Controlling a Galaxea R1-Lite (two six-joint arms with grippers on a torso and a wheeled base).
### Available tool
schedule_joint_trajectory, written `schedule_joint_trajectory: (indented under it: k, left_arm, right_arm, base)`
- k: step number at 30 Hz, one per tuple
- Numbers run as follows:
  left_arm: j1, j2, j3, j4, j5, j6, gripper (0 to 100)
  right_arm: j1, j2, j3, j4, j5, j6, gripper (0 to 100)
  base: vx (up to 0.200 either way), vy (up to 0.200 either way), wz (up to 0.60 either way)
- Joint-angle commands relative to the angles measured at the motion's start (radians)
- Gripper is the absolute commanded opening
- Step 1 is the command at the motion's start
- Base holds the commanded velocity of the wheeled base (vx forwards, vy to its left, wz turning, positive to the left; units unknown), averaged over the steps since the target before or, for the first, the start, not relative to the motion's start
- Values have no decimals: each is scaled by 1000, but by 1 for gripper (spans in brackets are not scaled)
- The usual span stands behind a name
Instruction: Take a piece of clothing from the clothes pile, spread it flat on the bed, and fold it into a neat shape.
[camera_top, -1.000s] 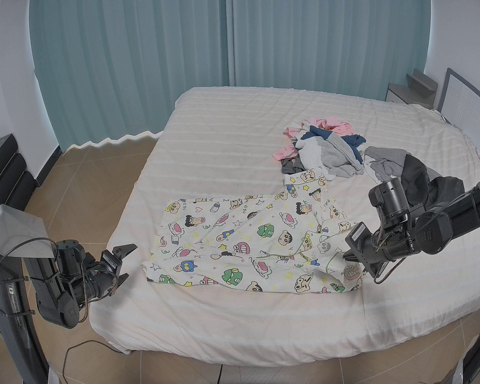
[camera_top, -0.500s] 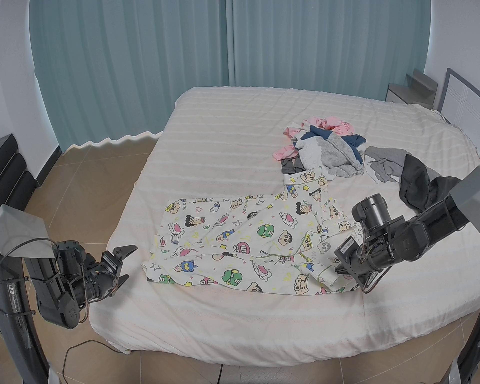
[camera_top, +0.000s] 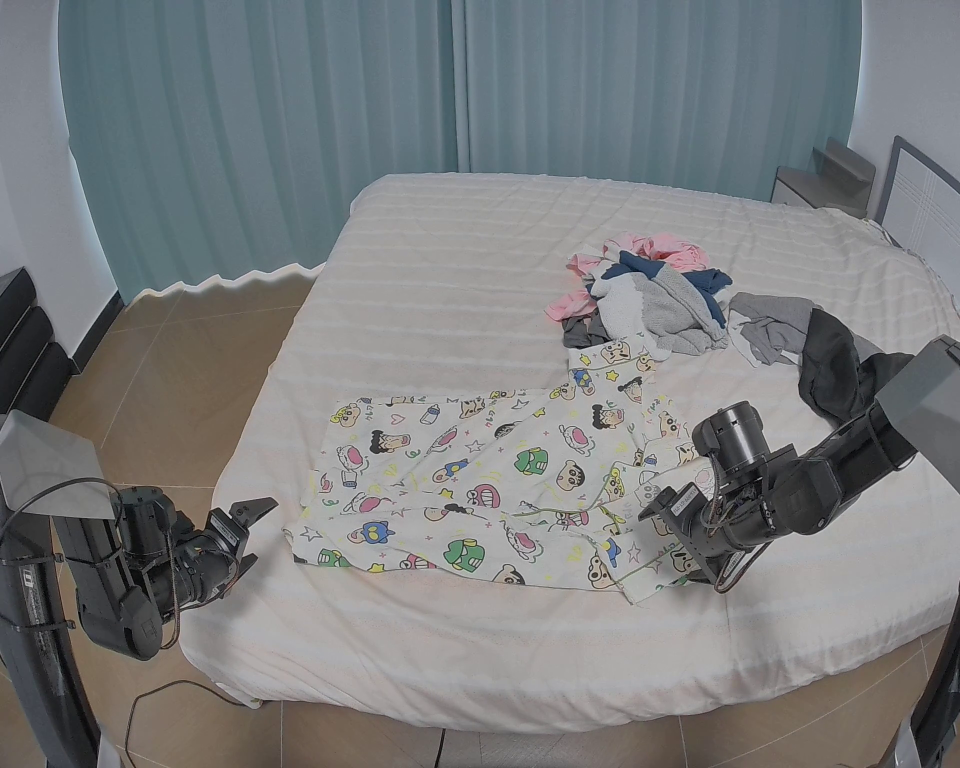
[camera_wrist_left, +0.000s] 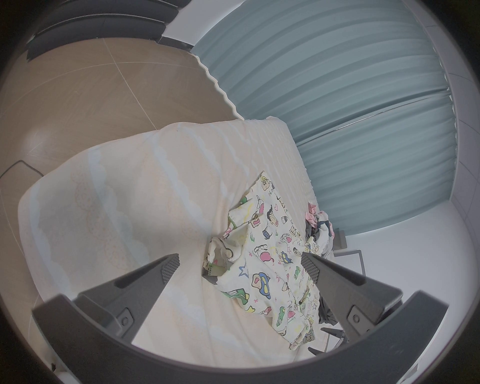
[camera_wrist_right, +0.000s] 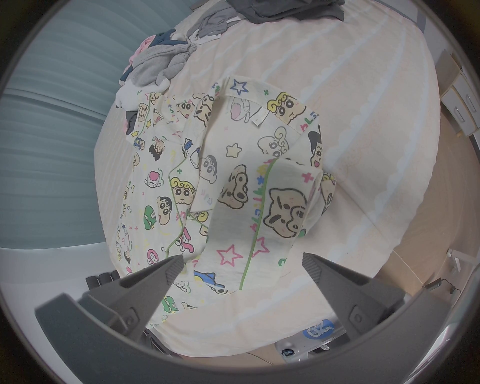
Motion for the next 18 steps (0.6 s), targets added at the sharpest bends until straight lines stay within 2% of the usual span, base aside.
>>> schedule_joint_trajectory:
  k: [1,5,9,12,13,16,18]
  left_arm:
    - [-2,5,1,0,-1,0,100]
    - [-4,5,1,0,-1,0,100]
    - [-4,5,1,0,-1,0,100]
    - [-4,5,1,0,-1,0,100]
    - [-4,5,1,0,-1,0,100]
    - [-4,5,1,0,-1,0,100]
    - [-4,5,2,0,-1,0,100]
  right_arm:
    - [-20,-76,36,-2,5,-2,100]
    - [-64,-122,59,-2,11,-27,100]
    - [-132,-148,111,-63,42,-168,100]
    - [-139,-147,122,-82,49,-191,100]
    - [-170,-133,184,-188,102,-295,100]
    - [-173,-90,210,-257,145,-350,100]
    - [-176,-52,205,-280,145,-366,100]
  base:
    - [0,0,0]
    - [0,0,0]
    - [0,0,0]
    - [0,0,0]
    - [0,0,0]
    - [0,0,0]
    - [0,0,0]
